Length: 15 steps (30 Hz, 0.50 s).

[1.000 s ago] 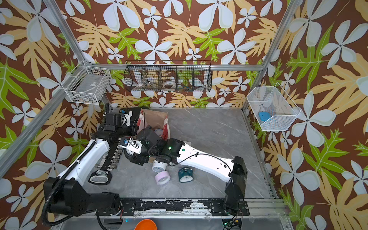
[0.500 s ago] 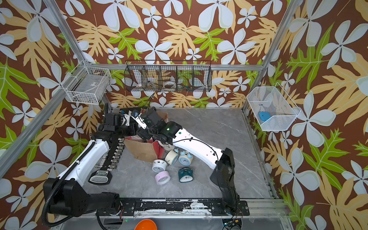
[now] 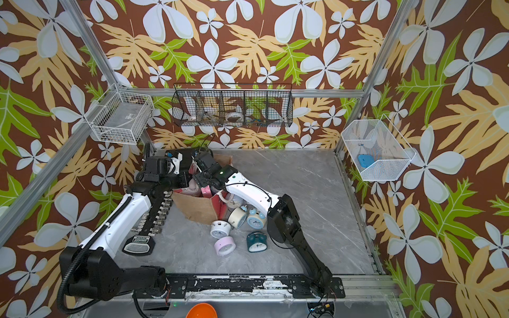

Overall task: Put the alarm clock into the canvas bag
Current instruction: Place the alarm at the canvas bag.

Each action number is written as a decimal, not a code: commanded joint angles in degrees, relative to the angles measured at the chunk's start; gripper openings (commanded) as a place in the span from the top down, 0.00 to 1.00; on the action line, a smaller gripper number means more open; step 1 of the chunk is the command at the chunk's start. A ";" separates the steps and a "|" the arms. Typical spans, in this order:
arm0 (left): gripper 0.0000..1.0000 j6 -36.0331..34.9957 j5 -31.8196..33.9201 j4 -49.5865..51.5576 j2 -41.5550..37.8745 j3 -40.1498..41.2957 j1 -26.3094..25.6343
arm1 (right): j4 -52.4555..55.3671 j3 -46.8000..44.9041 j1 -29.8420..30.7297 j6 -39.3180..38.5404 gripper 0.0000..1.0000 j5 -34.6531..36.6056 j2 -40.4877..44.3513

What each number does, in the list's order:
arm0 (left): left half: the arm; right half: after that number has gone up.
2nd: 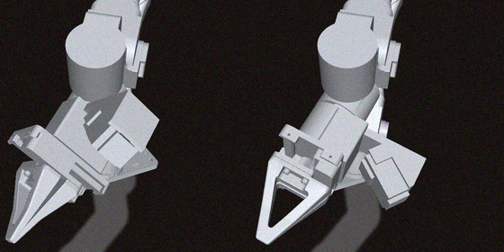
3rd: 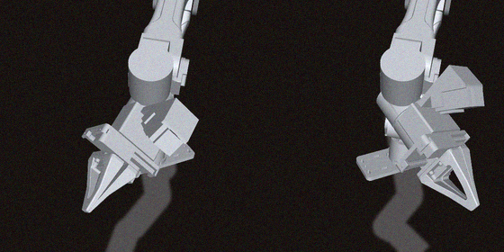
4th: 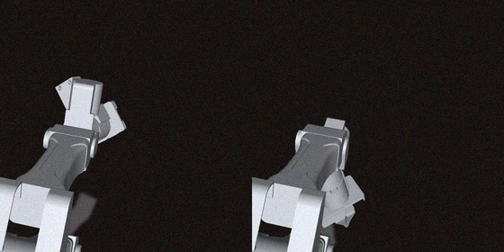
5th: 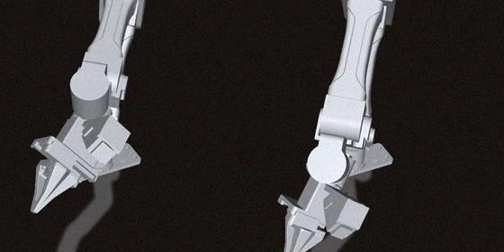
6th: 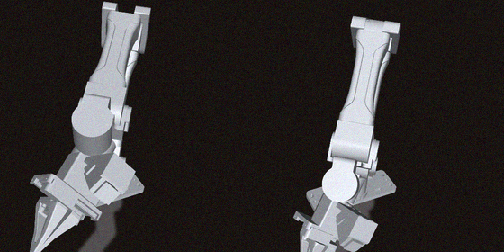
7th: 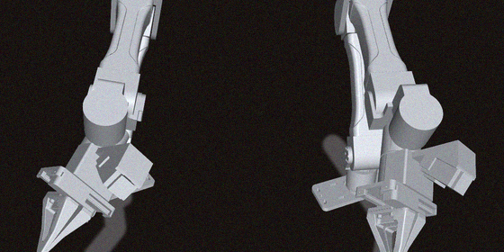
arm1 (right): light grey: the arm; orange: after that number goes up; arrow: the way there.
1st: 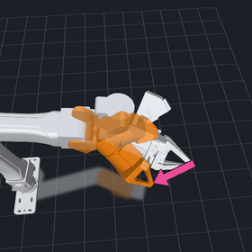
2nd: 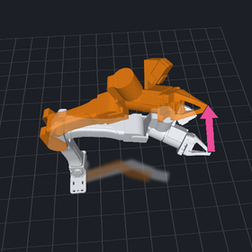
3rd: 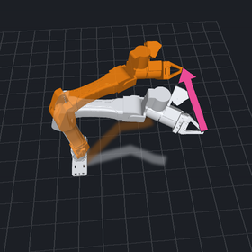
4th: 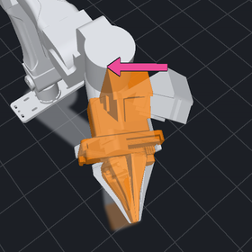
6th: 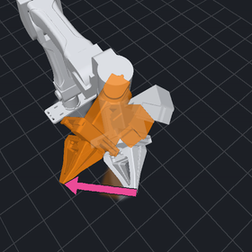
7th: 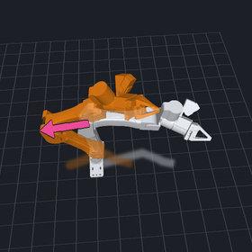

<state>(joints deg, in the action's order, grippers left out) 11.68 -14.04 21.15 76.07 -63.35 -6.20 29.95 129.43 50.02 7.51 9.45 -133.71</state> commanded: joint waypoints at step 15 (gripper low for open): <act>1.00 0.01 -0.63 -0.40 0.01 0.00 0.04 | -2.69 1.86 -1.24 5.18 0.21 1.61 -9.02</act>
<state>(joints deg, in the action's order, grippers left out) 11.68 -14.06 21.43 76.07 -63.35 -6.20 20.80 131.63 48.71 12.03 11.84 -141.93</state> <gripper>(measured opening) 0.069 0.790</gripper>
